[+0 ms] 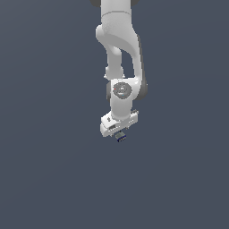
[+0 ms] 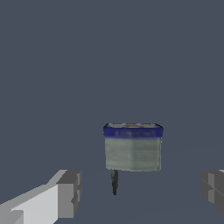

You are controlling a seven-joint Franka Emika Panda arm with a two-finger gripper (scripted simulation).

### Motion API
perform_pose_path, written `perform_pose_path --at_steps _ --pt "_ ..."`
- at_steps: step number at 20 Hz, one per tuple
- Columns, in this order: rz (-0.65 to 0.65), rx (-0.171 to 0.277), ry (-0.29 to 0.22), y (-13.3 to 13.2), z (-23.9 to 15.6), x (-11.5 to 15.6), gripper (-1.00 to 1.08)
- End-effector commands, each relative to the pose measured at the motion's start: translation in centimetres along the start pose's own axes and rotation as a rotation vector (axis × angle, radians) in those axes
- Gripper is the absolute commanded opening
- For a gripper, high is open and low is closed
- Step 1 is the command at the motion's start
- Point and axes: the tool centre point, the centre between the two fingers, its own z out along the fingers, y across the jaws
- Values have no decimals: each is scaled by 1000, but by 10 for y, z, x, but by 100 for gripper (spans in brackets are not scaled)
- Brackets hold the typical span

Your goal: Pick up the object and move it to a goal position.

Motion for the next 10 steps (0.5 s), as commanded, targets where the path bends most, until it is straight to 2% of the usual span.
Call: perform_pose_path --at_steps 1,10 --pt "-1 0 -1 0 9 -1 100" --pt "-5 0 0 -1 43 -1 100"
